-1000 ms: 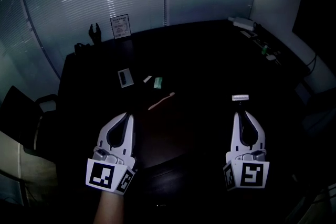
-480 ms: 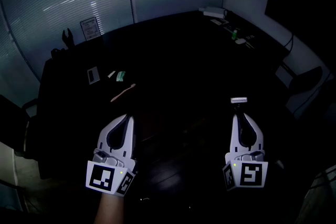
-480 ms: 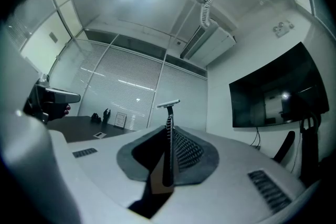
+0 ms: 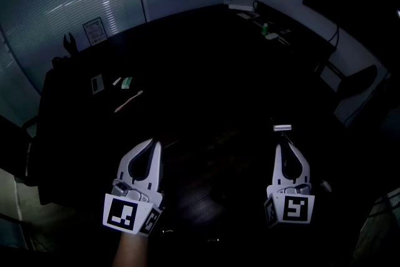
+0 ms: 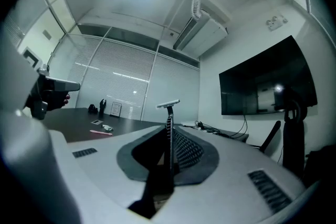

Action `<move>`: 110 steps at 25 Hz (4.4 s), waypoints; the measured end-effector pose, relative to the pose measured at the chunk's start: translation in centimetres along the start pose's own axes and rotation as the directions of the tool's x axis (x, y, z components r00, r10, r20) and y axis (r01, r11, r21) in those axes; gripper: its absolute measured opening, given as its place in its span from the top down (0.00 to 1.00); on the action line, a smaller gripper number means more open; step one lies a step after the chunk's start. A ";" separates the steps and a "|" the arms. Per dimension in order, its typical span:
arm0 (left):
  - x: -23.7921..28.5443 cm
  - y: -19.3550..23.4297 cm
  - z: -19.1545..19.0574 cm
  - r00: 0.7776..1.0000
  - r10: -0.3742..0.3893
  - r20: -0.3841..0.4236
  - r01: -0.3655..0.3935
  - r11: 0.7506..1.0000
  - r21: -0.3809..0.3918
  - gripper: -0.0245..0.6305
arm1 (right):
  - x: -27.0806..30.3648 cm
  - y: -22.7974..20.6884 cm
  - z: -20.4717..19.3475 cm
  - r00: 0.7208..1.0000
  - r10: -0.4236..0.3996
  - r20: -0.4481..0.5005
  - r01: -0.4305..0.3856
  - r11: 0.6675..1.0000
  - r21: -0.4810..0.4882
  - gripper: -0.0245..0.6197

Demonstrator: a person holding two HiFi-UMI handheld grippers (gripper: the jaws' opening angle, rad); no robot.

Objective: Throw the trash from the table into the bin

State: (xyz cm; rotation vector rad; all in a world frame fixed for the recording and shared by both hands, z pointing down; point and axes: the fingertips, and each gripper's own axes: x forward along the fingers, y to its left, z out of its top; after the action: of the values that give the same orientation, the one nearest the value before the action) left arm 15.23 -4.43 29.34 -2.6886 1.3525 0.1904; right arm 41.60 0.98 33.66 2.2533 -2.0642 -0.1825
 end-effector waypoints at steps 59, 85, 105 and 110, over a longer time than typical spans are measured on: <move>-1.9 3.2 -3.5 0.988 0.119 -0.103 -0.113 0.992 0.055 0.96 | -2.8 5.8 -40.7 0.427 0.365 -0.827 -0.354 0.909 0.218 0.70; -2.4 3.7 -2.3 0.989 0.136 -0.058 -0.134 0.991 0.030 0.96 | 5.2 10.7 -5.2 0.910 0.413 -0.048 -0.410 0.910 0.064 0.95; -5.2 5.1 -0.9 0.978 0.206 -0.042 -0.205 0.978 0.035 0.96 | 5.2 11.6 2.9 0.916 0.378 0.133 -0.386 0.922 0.038 0.95; -6.8 7.1 0.1 0.966 0.258 -0.035 -0.256 0.966 0.034 0.96 | 5.3 13.6 5.2 0.896 0.410 0.170 -0.420 0.907 0.027 0.95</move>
State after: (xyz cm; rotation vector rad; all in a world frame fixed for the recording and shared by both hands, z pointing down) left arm 5.50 -3.19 30.00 -2.4976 1.7003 0.1417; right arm 27.93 -5.41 30.18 1.8158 -2.6120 -0.2786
